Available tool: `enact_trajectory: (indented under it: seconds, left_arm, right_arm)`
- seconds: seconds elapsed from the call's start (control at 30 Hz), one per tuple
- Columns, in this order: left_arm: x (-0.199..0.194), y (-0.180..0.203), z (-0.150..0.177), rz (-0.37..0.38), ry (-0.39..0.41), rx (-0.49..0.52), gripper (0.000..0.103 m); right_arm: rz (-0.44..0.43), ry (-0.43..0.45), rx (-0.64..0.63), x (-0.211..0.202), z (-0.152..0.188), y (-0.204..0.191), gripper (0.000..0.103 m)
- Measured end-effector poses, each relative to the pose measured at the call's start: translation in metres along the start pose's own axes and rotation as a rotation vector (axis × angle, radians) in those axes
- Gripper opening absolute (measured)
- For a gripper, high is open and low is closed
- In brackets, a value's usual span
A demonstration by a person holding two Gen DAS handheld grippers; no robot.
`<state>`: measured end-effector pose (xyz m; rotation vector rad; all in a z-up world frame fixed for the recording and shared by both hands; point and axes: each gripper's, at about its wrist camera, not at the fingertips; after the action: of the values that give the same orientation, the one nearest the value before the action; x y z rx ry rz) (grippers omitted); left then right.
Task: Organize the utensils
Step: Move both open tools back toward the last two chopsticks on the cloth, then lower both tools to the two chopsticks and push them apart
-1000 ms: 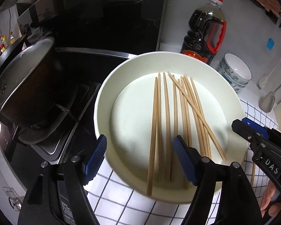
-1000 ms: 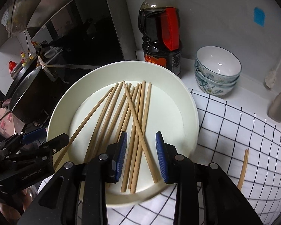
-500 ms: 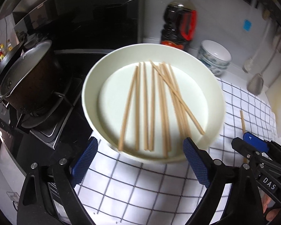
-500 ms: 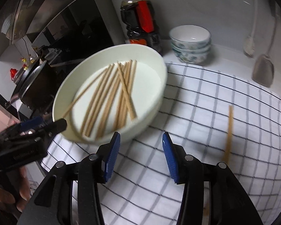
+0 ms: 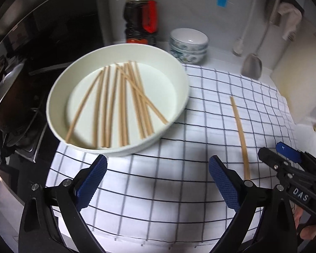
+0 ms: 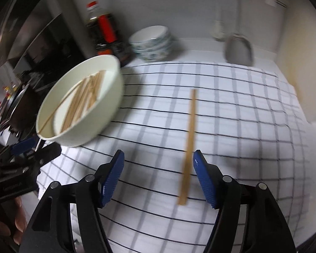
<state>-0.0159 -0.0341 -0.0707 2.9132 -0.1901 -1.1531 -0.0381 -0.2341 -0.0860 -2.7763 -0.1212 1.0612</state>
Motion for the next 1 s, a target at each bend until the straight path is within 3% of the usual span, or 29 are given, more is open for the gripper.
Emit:
enact_trajectory:
  seconds: [0.2,0.47,1.0]
  left_arm:
    - [0.005,0.029,0.009,0.040,-0.022,0.037,0.095]
    - [0.018,0.054,0.019,0.057,-0.034,0.074,0.095]
    - [0.043,0.060,0.022,0.035,-0.052,0.087,0.095]
  right_arm:
    - [0.085,0.014,0.033,-0.006,0.017,0.039,0.065]
    - [0.134,-0.017,0.055,0.010,0.036,0.064,0.065]
    - [0.118,-0.066,0.032,0.057,0.049,0.063,0.065]
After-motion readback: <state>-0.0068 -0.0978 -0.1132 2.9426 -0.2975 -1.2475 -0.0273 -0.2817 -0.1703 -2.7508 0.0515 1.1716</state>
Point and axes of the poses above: each gripper's, at about its wrist camera, not at the fingertips, and x roughly the way its jaws point, y to its right, z to its underside, and after that the axes turned 15 degrees about y, right-handed
